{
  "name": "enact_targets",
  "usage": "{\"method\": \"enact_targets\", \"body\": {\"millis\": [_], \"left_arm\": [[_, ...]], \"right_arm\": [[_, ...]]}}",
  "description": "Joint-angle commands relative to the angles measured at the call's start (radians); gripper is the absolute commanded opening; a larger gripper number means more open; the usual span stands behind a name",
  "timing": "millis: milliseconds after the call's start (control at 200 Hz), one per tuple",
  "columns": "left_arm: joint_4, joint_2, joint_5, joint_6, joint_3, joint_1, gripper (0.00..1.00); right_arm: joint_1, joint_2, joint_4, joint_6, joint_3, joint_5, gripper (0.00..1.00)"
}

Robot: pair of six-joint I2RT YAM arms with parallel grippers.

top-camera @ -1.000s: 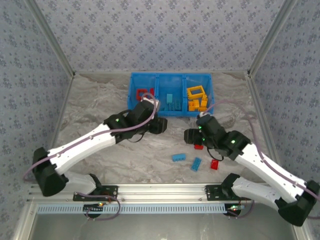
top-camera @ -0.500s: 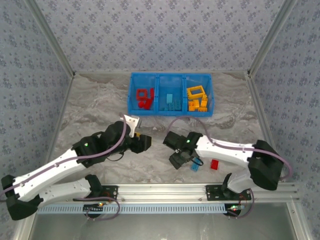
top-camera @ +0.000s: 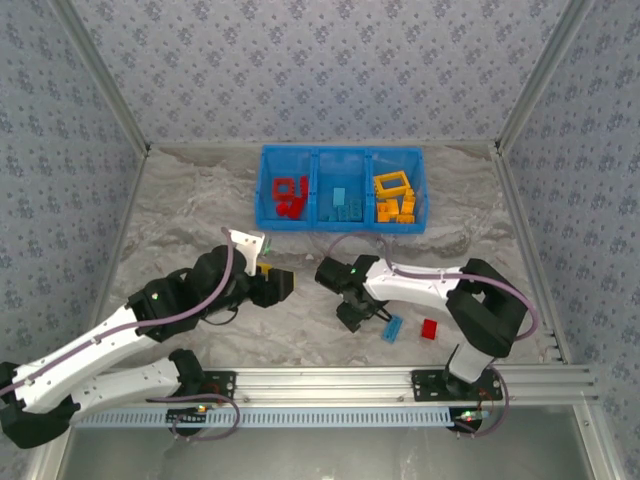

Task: Sort the legos into containers by color

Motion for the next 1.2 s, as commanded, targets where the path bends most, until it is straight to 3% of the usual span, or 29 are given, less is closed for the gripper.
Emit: {"method": "enact_targets", "body": {"millis": [0, 375, 545, 630, 774, 924, 1199], "left_arm": [[-0.014, -0.004, -0.014, -0.010, 0.012, -0.003, 0.63], [0.014, 0.000, -0.003, -0.023, -0.008, -0.003, 0.63], [0.037, 0.014, 0.011, -0.024, 0.001, -0.003, 0.62], [0.054, 0.040, 0.007, -0.017, 0.028, -0.003, 0.62], [0.091, 0.125, -0.018, 0.010, 0.101, -0.002, 0.62], [0.101, 0.225, -0.085, 0.029, 0.184, 0.001, 0.62], [0.103, 0.338, -0.153, 0.043, 0.287, 0.004, 0.62]], "right_arm": [[-0.016, 0.024, 0.015, -0.026, 0.032, -0.027, 0.65], [-0.045, 0.034, 0.057, 0.001, 0.036, -0.052, 0.38], [-0.055, -0.041, 0.046, 0.036, 0.058, -0.003, 0.28], [-0.100, -0.104, 0.042, 0.055, 0.106, 0.017, 0.27], [-0.254, -0.135, 0.114, 0.074, 0.243, -0.064, 0.28], [-0.366, -0.006, 0.201, 0.079, 0.431, -0.150, 0.28], [-0.477, 0.318, 0.288, 0.078, 0.754, -0.307, 0.27]]}}
